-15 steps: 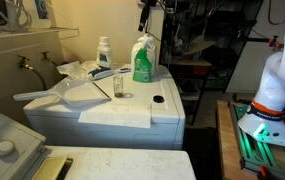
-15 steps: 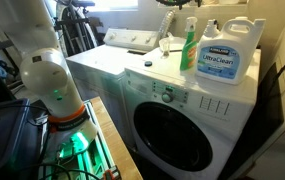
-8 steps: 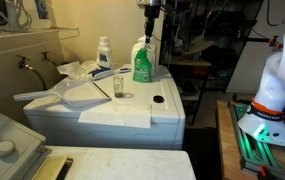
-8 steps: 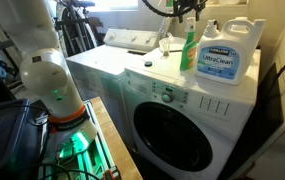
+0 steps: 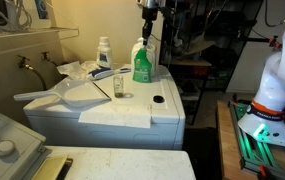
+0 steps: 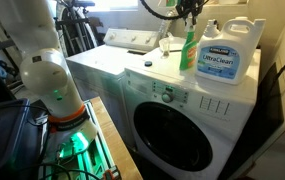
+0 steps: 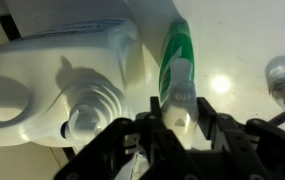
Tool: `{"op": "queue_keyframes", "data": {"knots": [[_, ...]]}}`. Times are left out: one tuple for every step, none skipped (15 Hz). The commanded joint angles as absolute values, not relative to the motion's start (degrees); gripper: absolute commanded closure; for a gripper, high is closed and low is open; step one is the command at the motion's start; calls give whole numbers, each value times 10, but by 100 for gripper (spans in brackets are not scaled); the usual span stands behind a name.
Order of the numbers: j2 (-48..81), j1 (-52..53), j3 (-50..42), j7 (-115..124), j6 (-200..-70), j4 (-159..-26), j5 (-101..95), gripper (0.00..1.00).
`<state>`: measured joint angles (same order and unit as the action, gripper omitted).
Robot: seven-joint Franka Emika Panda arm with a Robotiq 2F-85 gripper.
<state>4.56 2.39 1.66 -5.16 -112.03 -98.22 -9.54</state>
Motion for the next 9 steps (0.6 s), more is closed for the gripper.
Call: {"op": "queue_keyframes", "data": {"knots": [[52, 27, 18, -24, -1137, -994, -119, 83], [53, 28, 18, -20, -1140, -994, -122, 84], [51, 28, 18, -15, -1140, -992, -125, 88], [48, 27, 18, -14, -1141, -991, -122, 86], [43, 26, 16, -15, -1139, -988, -125, 86], [37, 24, 14, -18, -1138, -986, -127, 86], [28, 21, 13, -32, -1141, -984, -119, 87], [17, 16, 12, -55, -1146, -981, -110, 87], [8, 14, 10, -74, -1150, -976, -110, 87]]}}
